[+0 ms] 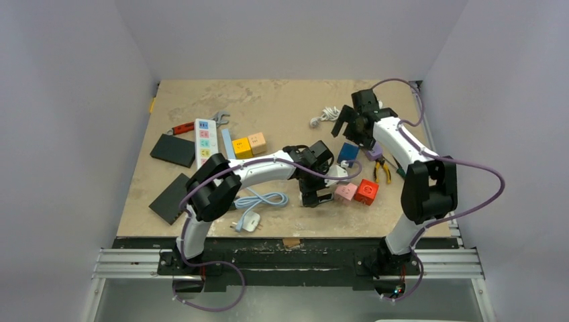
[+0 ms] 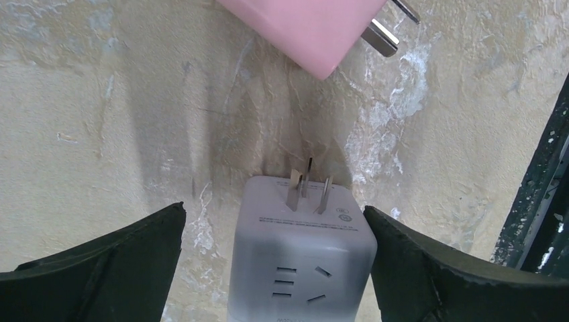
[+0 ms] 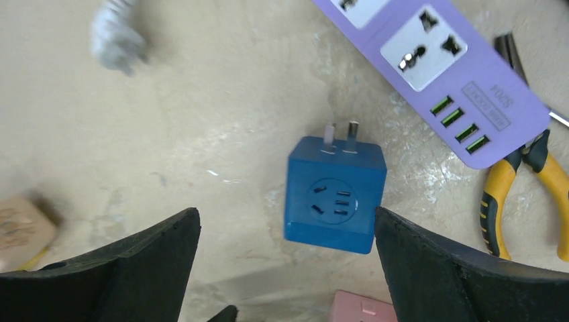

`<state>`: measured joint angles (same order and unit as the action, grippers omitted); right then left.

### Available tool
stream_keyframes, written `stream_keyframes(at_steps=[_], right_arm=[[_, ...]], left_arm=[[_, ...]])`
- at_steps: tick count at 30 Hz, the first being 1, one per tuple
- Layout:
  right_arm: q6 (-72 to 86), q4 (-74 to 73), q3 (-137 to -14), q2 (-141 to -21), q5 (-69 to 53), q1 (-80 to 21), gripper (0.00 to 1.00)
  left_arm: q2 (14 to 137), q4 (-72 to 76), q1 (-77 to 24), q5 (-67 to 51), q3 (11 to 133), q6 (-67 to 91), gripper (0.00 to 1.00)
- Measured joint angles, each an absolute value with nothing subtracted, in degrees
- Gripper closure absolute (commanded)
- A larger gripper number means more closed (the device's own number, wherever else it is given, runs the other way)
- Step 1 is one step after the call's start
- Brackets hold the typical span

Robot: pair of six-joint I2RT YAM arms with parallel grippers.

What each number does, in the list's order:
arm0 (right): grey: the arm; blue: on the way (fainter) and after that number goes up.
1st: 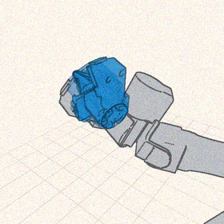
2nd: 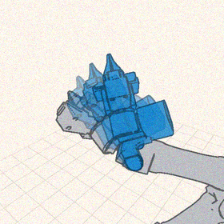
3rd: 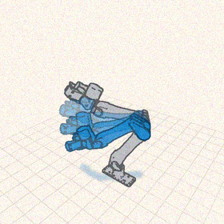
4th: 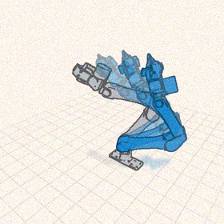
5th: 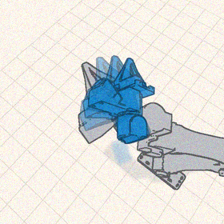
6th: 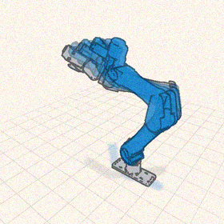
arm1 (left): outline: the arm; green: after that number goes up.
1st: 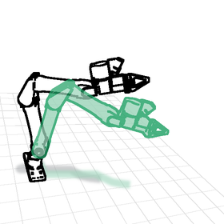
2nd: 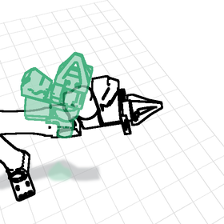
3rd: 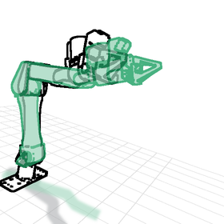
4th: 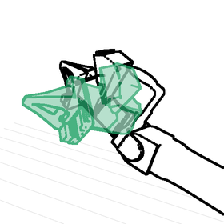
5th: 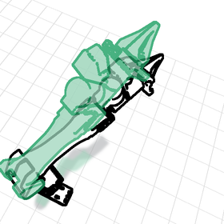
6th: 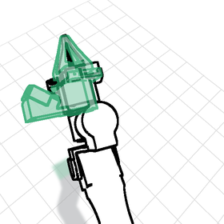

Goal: Pull the plug off the socket
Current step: Place the socket at the center of the board, then move the socket to the center of the board.

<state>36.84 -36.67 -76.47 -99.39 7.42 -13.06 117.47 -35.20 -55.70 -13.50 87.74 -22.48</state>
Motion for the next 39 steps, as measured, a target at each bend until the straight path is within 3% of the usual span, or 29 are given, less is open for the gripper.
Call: stream_keyframes(at_steps=[9,15,22,34,39], right_arm=[[36.8,-36.9,-81.8,-92.6,7.5,-13.1,0.02],[36.3,-38.0,-83.4,-92.2,7.8,-14.1,0.01],[35.6,-39.0,-83.7,-92.2,10.0,-19.0,0.01],[31.3,-38.3,-91.1,-95.8,13.3,-35.3,0.01],[29.4,-37.1,-91.4,-99.2,15.2,-39.8,0.01]], left_arm=[[113.3,-47.8,-53.4,-15.9,95.0,-19.3,0.00],[99.9,-55.9,-40.3,-21.5,104.9,-15.5,0.00],[85.9,-57.5,-27.5,-19.2,101.8,-17.9,0.00],[98.7,-58.3,-7.7,-16.0,94.0,-16.6,0.00],[98.5,-56.1,-6.1,-15.9,86.5,-12.8,0.00]])
